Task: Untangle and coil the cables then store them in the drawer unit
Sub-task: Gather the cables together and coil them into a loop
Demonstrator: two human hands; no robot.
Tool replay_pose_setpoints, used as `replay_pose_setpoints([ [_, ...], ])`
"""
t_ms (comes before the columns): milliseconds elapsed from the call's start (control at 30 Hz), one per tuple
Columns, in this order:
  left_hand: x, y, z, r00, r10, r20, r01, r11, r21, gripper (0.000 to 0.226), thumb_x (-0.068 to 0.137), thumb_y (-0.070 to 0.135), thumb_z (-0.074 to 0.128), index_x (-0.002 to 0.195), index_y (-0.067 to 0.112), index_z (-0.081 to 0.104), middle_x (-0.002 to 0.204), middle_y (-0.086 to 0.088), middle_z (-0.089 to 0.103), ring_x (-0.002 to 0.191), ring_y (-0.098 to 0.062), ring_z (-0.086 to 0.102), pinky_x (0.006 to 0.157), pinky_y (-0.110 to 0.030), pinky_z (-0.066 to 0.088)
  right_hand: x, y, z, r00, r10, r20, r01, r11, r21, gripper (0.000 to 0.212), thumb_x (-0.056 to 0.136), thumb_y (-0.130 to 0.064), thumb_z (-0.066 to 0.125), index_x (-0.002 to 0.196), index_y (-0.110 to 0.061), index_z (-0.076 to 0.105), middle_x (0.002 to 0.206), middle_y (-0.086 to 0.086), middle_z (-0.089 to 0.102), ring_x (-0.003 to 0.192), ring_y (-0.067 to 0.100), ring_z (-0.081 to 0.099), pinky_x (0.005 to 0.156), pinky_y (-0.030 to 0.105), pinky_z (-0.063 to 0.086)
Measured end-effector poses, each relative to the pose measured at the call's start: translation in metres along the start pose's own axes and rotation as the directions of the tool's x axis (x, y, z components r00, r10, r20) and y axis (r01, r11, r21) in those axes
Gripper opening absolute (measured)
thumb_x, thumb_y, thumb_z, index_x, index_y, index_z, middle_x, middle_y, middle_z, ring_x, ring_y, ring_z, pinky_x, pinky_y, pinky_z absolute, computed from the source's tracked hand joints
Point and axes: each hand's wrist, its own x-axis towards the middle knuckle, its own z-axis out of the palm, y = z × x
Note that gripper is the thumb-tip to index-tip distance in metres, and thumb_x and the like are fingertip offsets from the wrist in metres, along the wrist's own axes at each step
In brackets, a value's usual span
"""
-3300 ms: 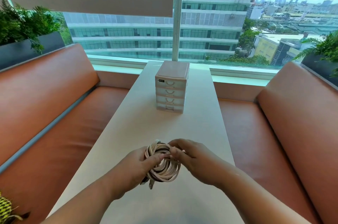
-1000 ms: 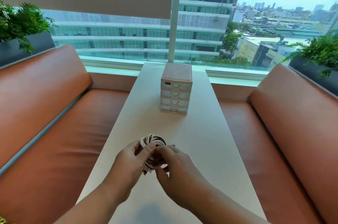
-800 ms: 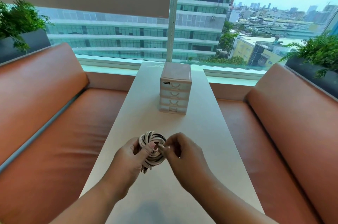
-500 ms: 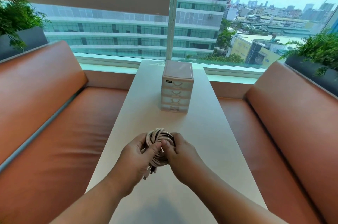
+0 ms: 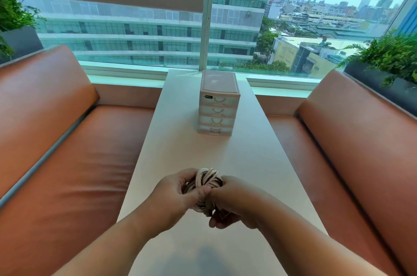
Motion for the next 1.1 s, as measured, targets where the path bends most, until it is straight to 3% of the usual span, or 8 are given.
replay_pose_setpoints([
  [333,0.001,-0.005,-0.003,0.999,0.006,0.039,-0.006,1.000,0.010,0.021,0.084,0.031,0.062,0.102,0.024,0.068,0.100,-0.005,0.072,0.094,-0.016,0.066,0.079,-0.022,0.048,0.004,0.002,0.015,0.996,-0.056,-0.076,0.062,0.995,0.079,0.020,0.084,-0.023,0.054,0.100,-0.019,0.063,0.081,0.007,0.065,0.068,0.024,0.066,0.065,0.036,0.056],
  [467,0.000,-0.001,-0.005,0.999,0.045,0.016,-0.046,0.996,0.075,0.013,0.090,0.025,0.063,0.100,0.018,0.068,0.094,-0.009,0.071,0.084,-0.014,0.065,0.072,-0.017,0.049,0.003,0.002,0.020,0.994,-0.079,-0.075,0.088,0.987,0.134,0.020,0.083,-0.021,0.052,0.100,-0.018,0.062,0.077,0.004,0.063,0.058,0.019,0.059,0.055,0.026,0.049],
  [600,-0.004,-0.003,-0.002,0.998,0.063,0.008,-0.064,0.997,0.051,0.014,0.089,0.019,0.062,0.100,0.012,0.067,0.092,-0.017,0.069,0.078,-0.018,0.065,0.066,-0.021,0.051,0.003,0.000,0.017,0.996,-0.060,-0.069,0.062,0.998,0.029,0.017,0.082,-0.017,0.047,0.086,-0.023,0.062,0.073,0.003,0.062,0.052,0.015,0.054,0.051,0.023,0.038],
  [733,-0.003,-0.007,0.001,0.998,0.056,-0.010,-0.054,0.991,0.120,0.018,0.079,0.022,0.059,0.093,0.012,0.063,0.087,-0.016,0.068,0.080,-0.029,0.066,0.068,-0.031,0.054,0.006,0.000,0.017,0.993,-0.032,-0.112,0.020,0.994,-0.109,0.034,0.066,-0.025,0.049,0.097,-0.018,0.060,0.070,0.002,0.063,0.054,0.015,0.051,0.051,0.022,0.037],
  [800,-0.002,-0.008,0.001,0.999,0.019,-0.046,-0.013,0.990,0.143,0.017,0.073,0.019,0.056,0.088,0.012,0.062,0.082,-0.015,0.066,0.072,-0.023,0.064,0.067,-0.033,0.053,0.008,-0.001,0.016,0.987,-0.044,-0.156,0.015,0.982,-0.187,0.029,0.073,-0.023,0.050,0.101,-0.018,0.057,0.065,0.003,0.057,0.048,0.013,0.044,0.043,0.018,0.030],
  [933,0.002,-0.007,0.001,0.996,-0.036,-0.083,0.054,0.972,0.230,0.010,0.066,0.016,0.054,0.076,0.017,0.055,0.061,0.005,0.049,0.059,-0.010,0.043,0.052,-0.018,0.037,0.010,0.000,0.018,0.963,-0.120,-0.240,0.048,0.957,-0.286,0.013,0.084,-0.021,0.056,0.096,-0.020,0.053,0.076,-0.001,0.055,0.055,0.009,0.046,0.040,0.018,0.033],
  [1033,0.003,-0.001,-0.001,0.986,-0.134,-0.103,0.145,0.983,0.115,0.012,0.065,0.014,0.053,0.076,0.019,0.056,0.064,0.005,0.052,0.062,-0.012,0.048,0.059,-0.021,0.041,0.007,0.001,0.021,0.950,-0.189,-0.247,0.116,0.952,-0.282,0.013,0.084,-0.018,0.056,0.097,-0.016,0.054,0.090,0.006,0.061,0.065,0.014,0.049,0.048,0.022,0.038],
  [1100,0.002,0.002,-0.004,0.984,-0.172,-0.044,0.171,0.985,-0.009,0.028,0.063,0.018,0.051,0.089,0.018,0.063,0.078,0.000,0.063,0.073,-0.013,0.057,0.071,-0.030,0.048,0.002,-0.002,0.020,0.932,-0.259,-0.254,0.201,0.952,-0.232,0.015,0.083,-0.016,0.054,0.098,-0.016,0.056,0.095,0.011,0.064,0.069,0.018,0.051,0.053,0.027,0.040],
])
